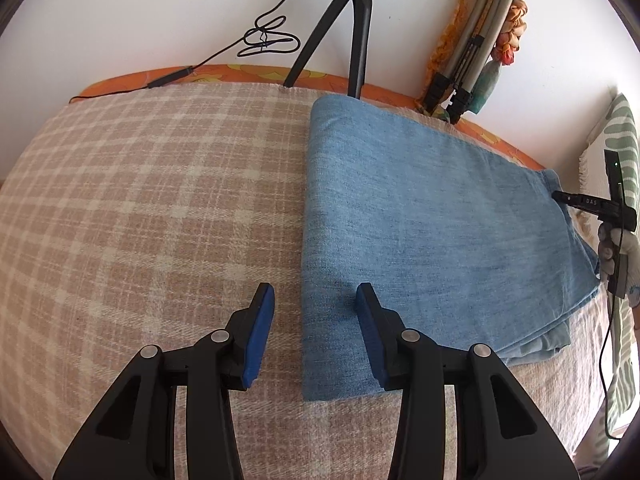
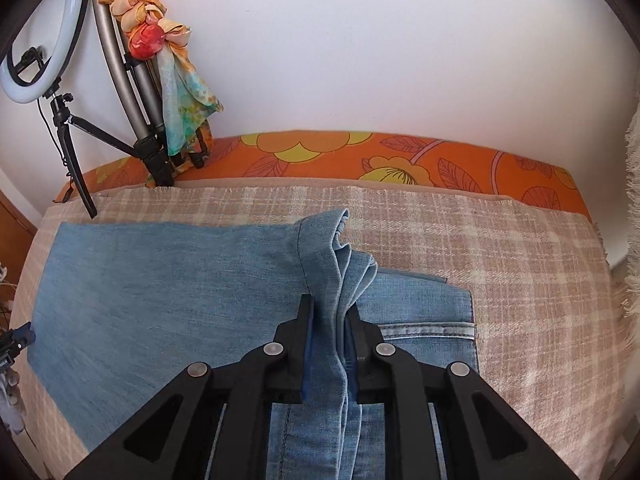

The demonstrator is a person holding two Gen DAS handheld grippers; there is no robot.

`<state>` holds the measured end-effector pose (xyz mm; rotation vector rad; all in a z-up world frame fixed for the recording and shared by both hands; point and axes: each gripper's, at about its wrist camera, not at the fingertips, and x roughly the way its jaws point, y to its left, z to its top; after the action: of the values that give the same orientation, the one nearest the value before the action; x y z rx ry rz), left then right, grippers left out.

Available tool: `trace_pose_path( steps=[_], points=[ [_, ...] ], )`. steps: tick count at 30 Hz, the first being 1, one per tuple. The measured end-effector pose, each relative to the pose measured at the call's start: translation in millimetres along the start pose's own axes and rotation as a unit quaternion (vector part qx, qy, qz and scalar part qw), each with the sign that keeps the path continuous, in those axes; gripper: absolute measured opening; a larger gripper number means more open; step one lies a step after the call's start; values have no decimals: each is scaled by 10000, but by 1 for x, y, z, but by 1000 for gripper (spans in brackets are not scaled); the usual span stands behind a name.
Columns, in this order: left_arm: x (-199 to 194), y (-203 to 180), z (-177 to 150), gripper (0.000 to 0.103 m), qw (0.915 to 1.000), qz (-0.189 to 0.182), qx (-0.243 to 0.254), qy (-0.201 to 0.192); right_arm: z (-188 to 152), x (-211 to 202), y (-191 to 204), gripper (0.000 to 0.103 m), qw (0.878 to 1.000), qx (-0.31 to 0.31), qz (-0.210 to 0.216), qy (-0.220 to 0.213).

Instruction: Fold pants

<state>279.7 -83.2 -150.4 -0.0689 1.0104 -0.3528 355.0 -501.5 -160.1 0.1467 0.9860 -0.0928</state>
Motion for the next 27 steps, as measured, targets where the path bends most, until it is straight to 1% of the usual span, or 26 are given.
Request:
trace_pose_path(
  steps=[3, 6, 8, 10, 13, 15, 19, 23, 27],
  points=[
    [3, 1, 2, 41, 9998, -138, -119, 17, -1, -21, 2, 34, 9995, -31, -207, -232],
    [8, -2, 1, 40, 9999, -117, -74, 11, -1, -46, 12, 37, 9985, -76, -230, -486],
    [11, -2, 0, 33, 9997, -203, -133, 22, 1, -60, 24, 37, 9981, -126, -109, -599],
    [10, -1, -1, 31, 9995, -242, -176, -41, 3, -71, 40, 37, 9974, -228, 26, -679],
    [9, 0, -2, 29, 9992, -327, -222, -71, 8, -79, 71, 38, 9963, -370, 358, -691],
    [8, 3, -3, 27, 9986, -422, -302, -65, 11, -79, 95, 42, 9948, -498, 619, -636],
    [6, 4, -5, 23, 9977, -574, -342, -68, 17, -73, 153, 45, 9901, -835, 974, -574],
    [1, 5, -7, 16, 9966, -722, -365, -159, 23, -56, 212, 48, 9845, -1044, 1339, -441],
    [-2, 7, -8, 13, 9948, -889, -440, -242, 27, -35, 265, 48, 9788, -1236, 1610, -271]
  ],
)
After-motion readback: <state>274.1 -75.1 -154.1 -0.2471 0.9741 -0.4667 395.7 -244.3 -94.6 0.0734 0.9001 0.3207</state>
